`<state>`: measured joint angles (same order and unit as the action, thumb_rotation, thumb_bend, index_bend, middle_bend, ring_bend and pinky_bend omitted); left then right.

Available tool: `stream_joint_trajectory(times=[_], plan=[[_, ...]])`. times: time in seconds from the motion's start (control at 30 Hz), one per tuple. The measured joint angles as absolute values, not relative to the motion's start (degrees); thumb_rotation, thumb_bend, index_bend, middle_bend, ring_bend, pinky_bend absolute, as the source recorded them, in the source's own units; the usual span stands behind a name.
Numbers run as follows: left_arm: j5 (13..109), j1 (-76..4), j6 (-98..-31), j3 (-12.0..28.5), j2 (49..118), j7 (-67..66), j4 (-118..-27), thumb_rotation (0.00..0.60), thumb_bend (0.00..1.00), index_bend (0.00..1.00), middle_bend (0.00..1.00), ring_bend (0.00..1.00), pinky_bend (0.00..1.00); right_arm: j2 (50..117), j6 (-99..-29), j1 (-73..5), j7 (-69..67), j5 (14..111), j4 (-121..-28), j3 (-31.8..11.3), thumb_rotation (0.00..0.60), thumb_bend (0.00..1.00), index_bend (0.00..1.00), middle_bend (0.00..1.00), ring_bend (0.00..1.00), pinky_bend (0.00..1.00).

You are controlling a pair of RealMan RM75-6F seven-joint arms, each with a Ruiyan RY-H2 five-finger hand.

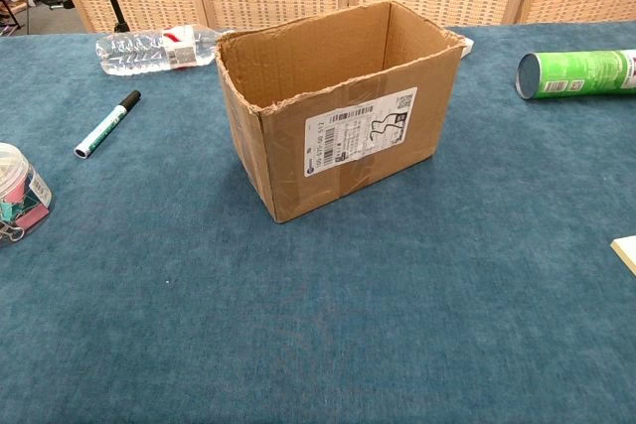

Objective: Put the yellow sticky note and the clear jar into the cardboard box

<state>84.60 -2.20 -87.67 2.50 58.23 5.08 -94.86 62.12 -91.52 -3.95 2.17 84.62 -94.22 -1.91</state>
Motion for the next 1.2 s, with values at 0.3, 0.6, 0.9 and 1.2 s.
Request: stream_joint_trajectory(times=[0.3,0.6,0.9,1.2], plan=[[85.06,-2.27,-87.5,2.38,58.27,5.13,-94.74,0.6,0.0,0.0,0.0,0.0,0.0,60.49,-89.22,-3.63,2.21,85.68,-95.83,-1.0,0.6,0.0,0.0,0.0,0.0,0.0],[84.15,-2.74,-86.28,2.57,58.44,3.97,-95.13,0.6,0.0,0.0,0.0,0.0,0.0,59.82,-73.9,-8.32,5.86,87.31,-95.84,2.48,0.6,0.0,0.0,0.0,0.0,0.0],[83.72,-2.93,-85.68,2.74,58.41,4.14,-94.97,0.6,0.0,0.0,0.0,0.0,0.0,64.53,-64.09,-14.08,14.56,85.28,-93.36,2.75,0.6,0.0,0.0,0.0,0.0,0.0],[83.33,-3.1,-85.17,2.83,58.34,4.05,-95.01,0.6,0.0,0.0,0.0,0.0,0.0,67.15,-59.99,-15.65,17.11,81.43,-92.08,2.36,0.6,0.0,0.01,0.0,0.0,0.0]])
